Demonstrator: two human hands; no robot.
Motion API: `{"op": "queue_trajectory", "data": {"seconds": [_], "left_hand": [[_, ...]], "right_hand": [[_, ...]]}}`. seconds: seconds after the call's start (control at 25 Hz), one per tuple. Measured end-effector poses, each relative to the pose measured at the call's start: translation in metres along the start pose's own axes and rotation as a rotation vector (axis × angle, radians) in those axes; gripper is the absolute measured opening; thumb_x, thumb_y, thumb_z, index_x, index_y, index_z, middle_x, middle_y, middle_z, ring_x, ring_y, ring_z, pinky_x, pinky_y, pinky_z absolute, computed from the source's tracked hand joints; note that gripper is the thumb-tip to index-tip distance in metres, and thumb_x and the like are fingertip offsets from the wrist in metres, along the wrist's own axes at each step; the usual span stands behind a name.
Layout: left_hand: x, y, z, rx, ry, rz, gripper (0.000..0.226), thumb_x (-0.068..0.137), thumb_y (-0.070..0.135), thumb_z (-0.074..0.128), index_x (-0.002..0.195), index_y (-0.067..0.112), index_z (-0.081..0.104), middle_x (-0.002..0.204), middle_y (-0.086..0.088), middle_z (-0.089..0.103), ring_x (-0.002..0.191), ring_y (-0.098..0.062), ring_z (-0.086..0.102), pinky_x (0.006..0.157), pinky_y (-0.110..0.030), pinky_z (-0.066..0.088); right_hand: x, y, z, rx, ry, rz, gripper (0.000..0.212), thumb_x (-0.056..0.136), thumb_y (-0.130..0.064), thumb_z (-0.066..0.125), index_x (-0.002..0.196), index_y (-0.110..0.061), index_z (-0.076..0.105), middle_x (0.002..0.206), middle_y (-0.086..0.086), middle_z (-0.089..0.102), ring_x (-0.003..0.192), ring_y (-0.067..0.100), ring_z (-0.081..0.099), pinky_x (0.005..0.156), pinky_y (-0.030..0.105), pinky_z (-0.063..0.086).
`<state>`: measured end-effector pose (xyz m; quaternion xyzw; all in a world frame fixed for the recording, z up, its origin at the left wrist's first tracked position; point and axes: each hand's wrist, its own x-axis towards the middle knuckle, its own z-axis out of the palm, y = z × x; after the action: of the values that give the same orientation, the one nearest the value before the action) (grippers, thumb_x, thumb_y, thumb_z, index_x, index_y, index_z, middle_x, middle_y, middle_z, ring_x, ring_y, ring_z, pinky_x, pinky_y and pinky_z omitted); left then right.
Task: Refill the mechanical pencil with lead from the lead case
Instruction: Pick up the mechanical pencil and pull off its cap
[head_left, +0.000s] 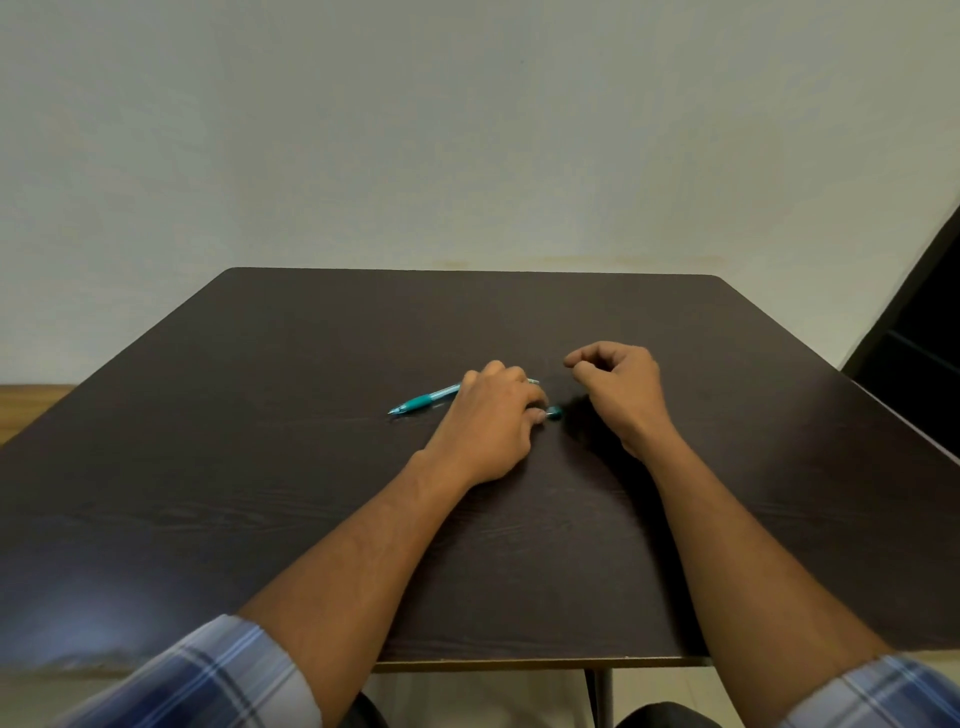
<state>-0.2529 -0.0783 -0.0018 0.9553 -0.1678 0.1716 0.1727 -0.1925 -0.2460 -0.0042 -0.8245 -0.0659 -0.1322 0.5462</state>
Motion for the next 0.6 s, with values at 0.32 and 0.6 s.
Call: {"op": "queue_trajectory", "data": {"seconds": [0.32, 0.6], "left_hand": [[-0.001, -0.006, -0.002, -0.244, 0.144, -0.192, 0.012, 0.101, 0.009, 0.049, 0.101, 0.018, 0.057, 0.103, 0.0, 0.053, 0.085, -0.014, 0.053, 0.075, -0.033, 0.047], [-0.002, -0.005, -0.001, -0.339, 0.143, -0.15, 0.016, 0.104, 0.025, 0.048, 0.096, 0.015, 0.058, 0.094, 0.0, 0.058, 0.083, -0.013, 0.055, 0.071, -0.033, 0.049]], "right_hand": [[-0.012, -0.012, 0.003, 0.292, -0.455, -0.059, 0.015, 0.089, -0.005, 0.067, 0.1, -0.009, 0.077, 0.082, 0.006, 0.074, 0.069, 0.011, 0.065, 0.065, 0.023, 0.054], [-0.016, -0.015, 0.014, 0.481, -0.308, -0.038, 0.015, 0.091, -0.012, 0.073, 0.092, 0.002, 0.077, 0.075, 0.009, 0.073, 0.067, 0.013, 0.065, 0.062, 0.025, 0.055]]}}
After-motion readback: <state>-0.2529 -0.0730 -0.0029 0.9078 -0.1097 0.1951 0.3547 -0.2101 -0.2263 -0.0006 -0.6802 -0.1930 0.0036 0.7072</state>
